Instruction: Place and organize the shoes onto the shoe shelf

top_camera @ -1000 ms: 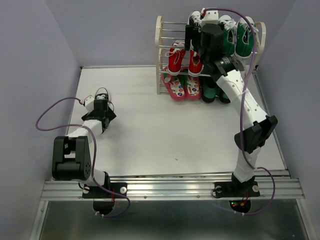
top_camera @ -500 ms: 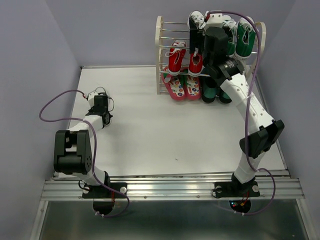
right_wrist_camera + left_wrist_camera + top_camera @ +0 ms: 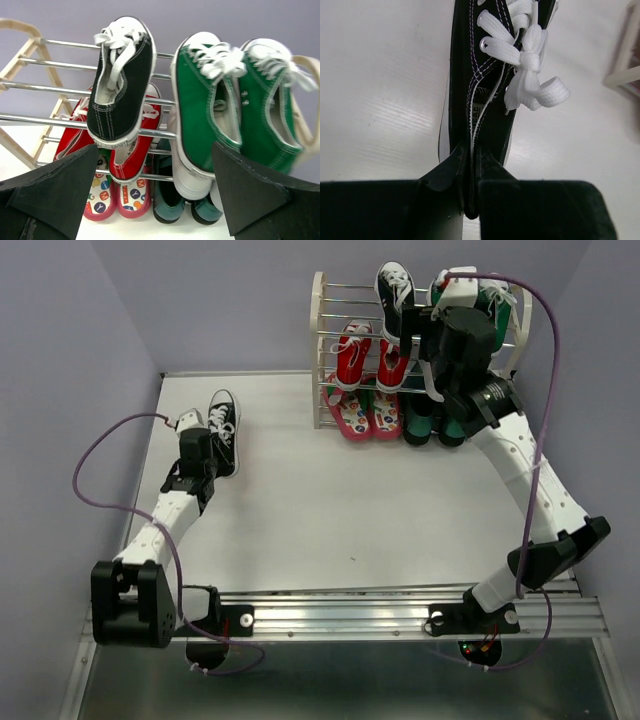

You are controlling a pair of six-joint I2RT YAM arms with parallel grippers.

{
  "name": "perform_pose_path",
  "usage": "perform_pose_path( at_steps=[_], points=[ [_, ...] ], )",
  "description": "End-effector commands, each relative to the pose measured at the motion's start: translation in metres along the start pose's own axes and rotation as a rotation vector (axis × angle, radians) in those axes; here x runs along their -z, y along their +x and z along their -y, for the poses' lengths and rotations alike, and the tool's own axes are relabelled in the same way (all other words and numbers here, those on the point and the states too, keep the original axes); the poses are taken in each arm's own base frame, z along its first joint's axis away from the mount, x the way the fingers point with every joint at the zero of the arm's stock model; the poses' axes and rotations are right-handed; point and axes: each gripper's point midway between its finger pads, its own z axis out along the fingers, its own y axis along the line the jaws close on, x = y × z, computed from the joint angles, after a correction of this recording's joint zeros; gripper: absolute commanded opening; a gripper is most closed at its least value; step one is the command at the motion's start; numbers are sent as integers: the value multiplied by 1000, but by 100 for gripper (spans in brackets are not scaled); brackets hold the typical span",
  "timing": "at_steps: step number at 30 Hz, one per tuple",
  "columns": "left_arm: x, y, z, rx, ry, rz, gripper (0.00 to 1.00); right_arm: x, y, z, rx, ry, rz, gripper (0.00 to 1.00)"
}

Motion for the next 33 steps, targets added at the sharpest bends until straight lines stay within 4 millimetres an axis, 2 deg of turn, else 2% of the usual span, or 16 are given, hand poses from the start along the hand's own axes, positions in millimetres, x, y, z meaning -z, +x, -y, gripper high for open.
perform_pose_path(
  at_steps=[1,7,9,10,12,13,15,16,18,19,21,22,23,26,29,33],
  points=[
    [59,-104,54,64,204,312,0,30,-36,34,-68,69,120,100],
    [142,-170,137,-44,384,491,0,56,-30,49,-160,84,163,100],
    [164,-181,162,-85,437,519,0,67,-25,56,-188,90,166,100],
    [191,-196,183,-89,505,557,0,71,-23,57,-196,89,166,100],
    [206,-208,203,-135,545,587,0,74,-11,58,-202,89,149,100],
    [232,-224,218,-131,590,627,0,81,-13,63,-210,94,158,100],
    [236,-230,239,-163,610,631,0,85,-8,65,-239,100,155,100],
    [258,-241,253,-150,655,660,0,88,-2,67,-237,102,147,100],
    [254,-243,275,-160,667,657,0,89,7,68,-249,111,135,100],
    [267,-255,284,-139,692,684,0,92,8,70,-253,111,137,100],
    [251,-250,310,-158,704,655,0,93,11,69,-257,109,132,100],
    [260,-263,317,-136,718,682,0,93,14,69,-257,113,127,100],
    [241,-257,332,-146,706,658,0,93,15,71,-255,126,125,100],
    [221,-266,355,-127,670,654,0,92,17,74,-256,142,122,100],
    [207,-274,375,-100,651,643,0,92,17,75,-250,151,120,100],
    [191,-280,381,-47,594,656,0,91,18,76,-236,156,117,100]
  ],
)
